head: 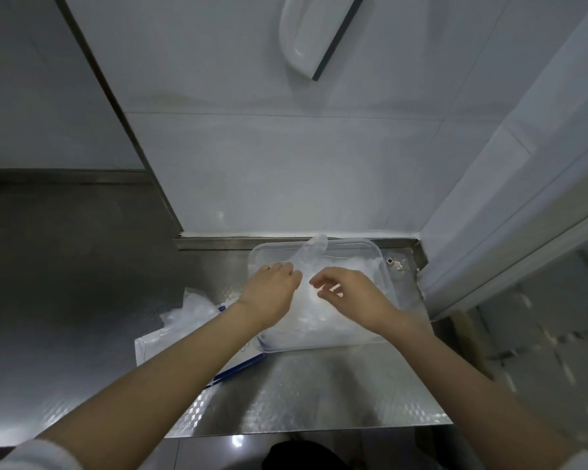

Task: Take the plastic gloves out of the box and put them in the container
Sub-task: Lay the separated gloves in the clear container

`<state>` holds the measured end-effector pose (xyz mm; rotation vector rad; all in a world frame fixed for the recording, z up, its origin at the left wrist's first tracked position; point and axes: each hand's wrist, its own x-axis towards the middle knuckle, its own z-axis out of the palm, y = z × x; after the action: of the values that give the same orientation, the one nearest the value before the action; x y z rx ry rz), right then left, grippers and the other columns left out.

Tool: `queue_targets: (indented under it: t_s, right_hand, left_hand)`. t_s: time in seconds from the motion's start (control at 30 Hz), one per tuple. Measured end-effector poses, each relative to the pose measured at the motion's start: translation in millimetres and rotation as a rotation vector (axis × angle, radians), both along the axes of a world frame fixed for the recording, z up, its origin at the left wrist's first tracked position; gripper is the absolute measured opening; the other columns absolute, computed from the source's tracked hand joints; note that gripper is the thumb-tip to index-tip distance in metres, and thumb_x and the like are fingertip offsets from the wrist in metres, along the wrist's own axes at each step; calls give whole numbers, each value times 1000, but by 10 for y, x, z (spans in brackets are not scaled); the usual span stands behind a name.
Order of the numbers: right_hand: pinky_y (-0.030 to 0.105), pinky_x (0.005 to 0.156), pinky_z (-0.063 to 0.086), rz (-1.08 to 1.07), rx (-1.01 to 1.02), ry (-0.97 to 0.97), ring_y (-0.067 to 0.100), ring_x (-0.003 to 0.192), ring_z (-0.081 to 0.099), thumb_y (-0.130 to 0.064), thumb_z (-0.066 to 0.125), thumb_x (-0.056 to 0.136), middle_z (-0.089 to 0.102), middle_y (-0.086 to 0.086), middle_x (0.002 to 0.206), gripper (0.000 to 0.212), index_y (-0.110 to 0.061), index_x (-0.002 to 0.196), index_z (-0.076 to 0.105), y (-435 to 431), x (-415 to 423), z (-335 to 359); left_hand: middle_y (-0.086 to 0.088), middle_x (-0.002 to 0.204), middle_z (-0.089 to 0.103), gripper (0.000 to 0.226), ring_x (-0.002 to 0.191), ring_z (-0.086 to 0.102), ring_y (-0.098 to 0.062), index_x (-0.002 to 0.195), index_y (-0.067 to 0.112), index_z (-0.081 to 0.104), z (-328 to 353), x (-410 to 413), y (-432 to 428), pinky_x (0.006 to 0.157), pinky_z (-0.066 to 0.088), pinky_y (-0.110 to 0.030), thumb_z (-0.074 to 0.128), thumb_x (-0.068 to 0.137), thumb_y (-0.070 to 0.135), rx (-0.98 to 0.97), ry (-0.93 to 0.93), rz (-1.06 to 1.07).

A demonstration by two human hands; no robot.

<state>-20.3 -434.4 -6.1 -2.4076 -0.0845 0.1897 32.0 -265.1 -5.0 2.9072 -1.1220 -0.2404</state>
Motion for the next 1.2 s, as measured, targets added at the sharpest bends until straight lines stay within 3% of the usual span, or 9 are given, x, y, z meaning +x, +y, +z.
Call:
queue_targets:
  t_s: [0.2,0.33,0.47,0.67,0.83,0.9,0.97,1.1,1.2]
  right_hand:
    - [34,96,42,215,-455,238,21,125,44,-22,67,86,35,4,143,65,-23,143,35,-33,119,-329]
    - [35,94,43,242,-577,255,23,126,43,-21,65,86,33,6,145,72,-24,147,26,-96,191,-459]
    - [34,104,37,260,-717,227,23,132,35,-34,66,84,31,2,148,74,-22,146,27,-188,217,-529]
    - [34,108,31,269,-718,261,22,137,28,-37,64,85,28,0,151,73,-22,146,28,-246,200,-584]
    - [35,106,35,213,-611,324,23,137,29,-17,59,91,29,2,151,61,-19,145,31,-210,237,-395]
    - [33,104,36,146,-574,212,21,132,35,-16,55,93,38,3,145,50,-18,140,40,-158,219,-268]
    - [29,99,36,72,-515,40,18,127,40,-17,50,96,46,2,137,35,-17,131,50,-43,163,-146]
    - [26,77,45,-11,-260,-292,18,100,56,-19,57,92,59,2,107,18,-12,109,60,375,-12,46]
    - [25,71,46,96,-162,-395,18,90,59,-16,61,89,59,3,98,14,-10,102,60,742,-118,104]
  left_hand:
    - [-15,143,30,56,127,37,-32,142,15,27,-318,-23,-165,103,33,-38,52,94,28,298,114,14]
    - [-17,143,27,61,122,41,-34,144,15,23,-450,-2,-184,97,37,-36,55,92,23,435,160,25]
    - [-18,149,16,74,126,39,-37,147,17,14,-497,6,-205,96,39,-35,59,89,16,494,219,34]
    - [-19,155,4,79,133,32,-40,149,17,8,-532,16,-214,103,35,-38,60,90,21,542,258,18]
    - [-21,155,10,67,136,28,-39,150,14,14,-474,60,-153,110,27,-42,49,96,34,549,283,-53]
    - [-17,156,11,62,142,14,-37,149,13,20,-350,62,-123,116,14,-47,45,98,38,504,218,-87]
    - [-13,156,15,51,144,9,-33,145,14,29,-193,32,-59,117,6,-45,43,99,31,316,80,-95]
    - [-3,129,49,38,124,43,-23,125,16,52,34,-87,286,106,22,-34,52,89,6,-216,-96,37]
    - [-6,106,59,32,103,57,-28,105,14,62,-39,-139,711,95,32,-43,64,77,0,-299,-162,204]
